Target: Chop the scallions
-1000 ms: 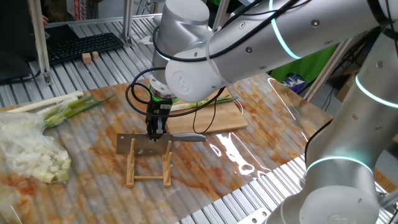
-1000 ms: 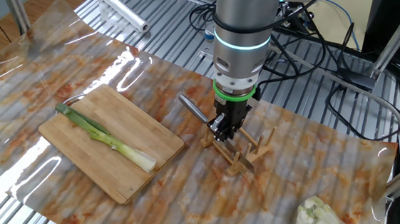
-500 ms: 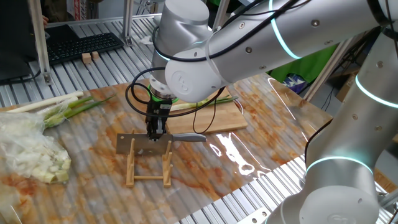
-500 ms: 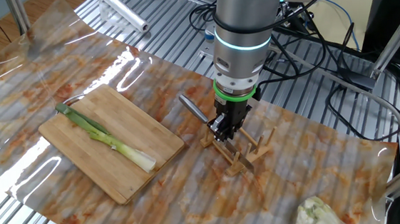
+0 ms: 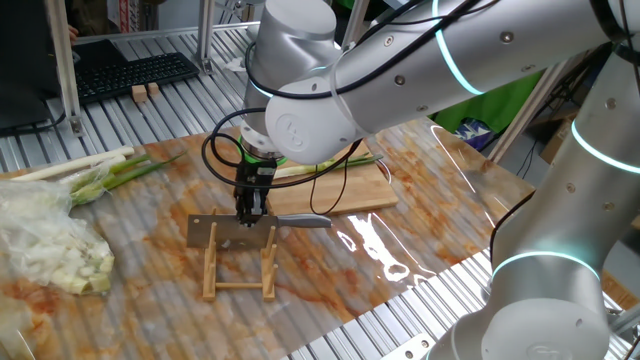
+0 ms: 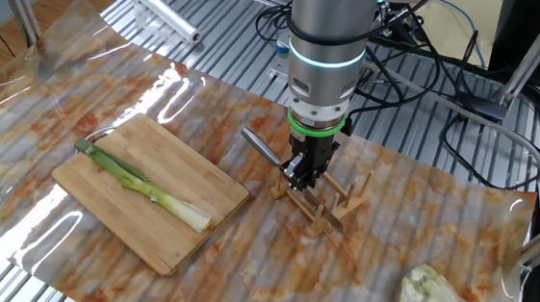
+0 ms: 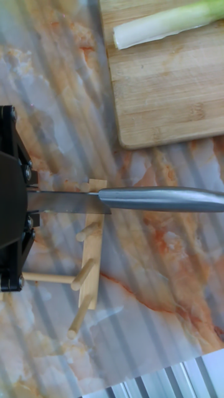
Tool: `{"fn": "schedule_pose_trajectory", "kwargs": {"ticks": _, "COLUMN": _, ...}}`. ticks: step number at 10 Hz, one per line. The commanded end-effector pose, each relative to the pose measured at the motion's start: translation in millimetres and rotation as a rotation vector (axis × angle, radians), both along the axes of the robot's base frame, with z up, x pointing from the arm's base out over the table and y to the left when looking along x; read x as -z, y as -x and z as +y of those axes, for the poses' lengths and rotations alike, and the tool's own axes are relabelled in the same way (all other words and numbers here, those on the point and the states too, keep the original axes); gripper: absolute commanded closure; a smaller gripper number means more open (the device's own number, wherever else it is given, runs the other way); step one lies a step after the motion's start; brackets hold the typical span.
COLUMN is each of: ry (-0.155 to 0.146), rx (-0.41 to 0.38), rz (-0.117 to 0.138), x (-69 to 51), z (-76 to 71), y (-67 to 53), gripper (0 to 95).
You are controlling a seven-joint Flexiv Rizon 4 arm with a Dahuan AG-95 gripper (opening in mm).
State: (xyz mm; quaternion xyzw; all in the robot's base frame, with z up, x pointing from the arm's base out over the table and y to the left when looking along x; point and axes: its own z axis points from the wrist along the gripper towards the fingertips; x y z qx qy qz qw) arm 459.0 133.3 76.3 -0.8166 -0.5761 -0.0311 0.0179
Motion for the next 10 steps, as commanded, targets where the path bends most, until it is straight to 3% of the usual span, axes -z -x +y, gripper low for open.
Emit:
{"fn": "schedule_pose_trajectory", "kwargs": {"ticks": 1, "ry": -0.001, "rx": -0.001, "rz": 0.003, "x": -0.1, "z": 0.1, "y": 0.0, "gripper": 76.0}}
{"fn": "schedule_pose_trajectory", "kwargs": {"ticks": 3, "ry": -0.019, "rx": 0.005, "rz": 0.005, "x": -0.1, "z": 0.1, "y": 0.0, "gripper": 76.0}}
{"fn": "schedule_pose_trajectory", "kwargs": {"ticks": 10, "ry": -0.011, "rx": -0.022, "rz": 0.007, "x": 0.7, "z": -0.6, "y": -0.4, "gripper": 76.0}}
